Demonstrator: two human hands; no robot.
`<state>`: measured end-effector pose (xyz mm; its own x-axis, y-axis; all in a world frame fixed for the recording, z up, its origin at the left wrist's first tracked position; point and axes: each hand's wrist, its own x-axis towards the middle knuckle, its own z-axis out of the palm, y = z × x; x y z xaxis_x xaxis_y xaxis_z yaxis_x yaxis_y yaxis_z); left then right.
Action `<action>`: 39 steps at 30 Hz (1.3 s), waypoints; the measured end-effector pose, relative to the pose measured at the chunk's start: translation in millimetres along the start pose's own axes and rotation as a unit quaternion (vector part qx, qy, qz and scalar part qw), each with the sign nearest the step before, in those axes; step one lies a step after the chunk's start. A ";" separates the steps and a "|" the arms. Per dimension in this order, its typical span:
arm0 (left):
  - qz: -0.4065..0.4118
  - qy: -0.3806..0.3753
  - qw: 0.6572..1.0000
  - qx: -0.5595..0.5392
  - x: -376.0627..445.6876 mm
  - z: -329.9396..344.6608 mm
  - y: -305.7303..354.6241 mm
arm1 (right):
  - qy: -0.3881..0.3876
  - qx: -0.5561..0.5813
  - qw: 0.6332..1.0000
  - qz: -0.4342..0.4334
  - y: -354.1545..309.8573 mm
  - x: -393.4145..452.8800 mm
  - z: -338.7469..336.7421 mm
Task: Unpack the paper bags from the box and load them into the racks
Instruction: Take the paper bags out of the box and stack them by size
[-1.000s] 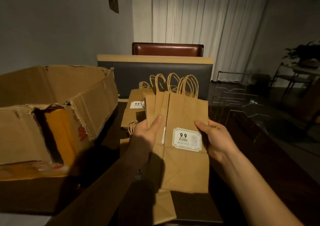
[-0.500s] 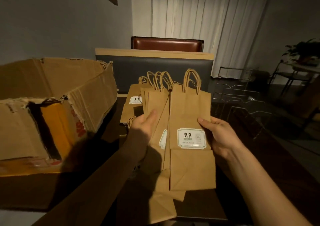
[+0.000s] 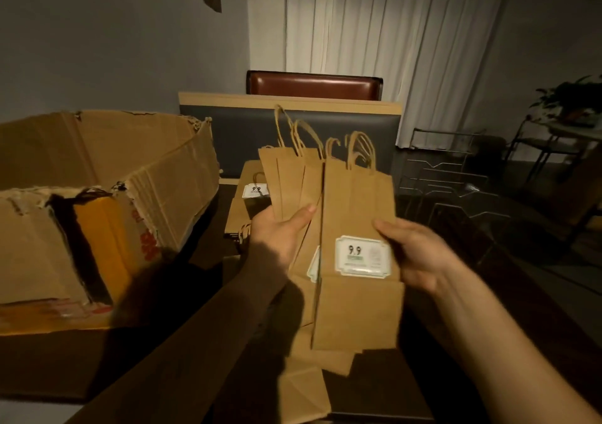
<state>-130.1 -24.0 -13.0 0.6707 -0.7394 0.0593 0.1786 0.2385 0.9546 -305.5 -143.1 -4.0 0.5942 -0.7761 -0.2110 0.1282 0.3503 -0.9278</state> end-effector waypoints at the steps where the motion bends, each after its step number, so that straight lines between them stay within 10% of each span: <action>1: -0.002 -0.001 1.000 -0.001 -0.8 4.1 -1.9 | -0.008 0.004 1.000 0.013 4.5 0.9 2.4; 26: -0.073 -0.073 0.994 -0.034 10.6 8.6 6.2 | 0.099 -0.014 0.981 -0.167 -50.9 -12.2 -66.5; 39: 0.051 -0.191 0.973 0.119 -20.7 59.0 -51.2 | 0.104 -0.062 0.943 -0.311 -21.2 -32.0 -43.8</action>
<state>-195.6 -58.0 -45.8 0.3515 -0.9105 0.2180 -0.0774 0.2038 0.9760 -362.0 -148.6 9.0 0.2637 -0.9022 0.3414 0.2991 -0.2600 -0.9181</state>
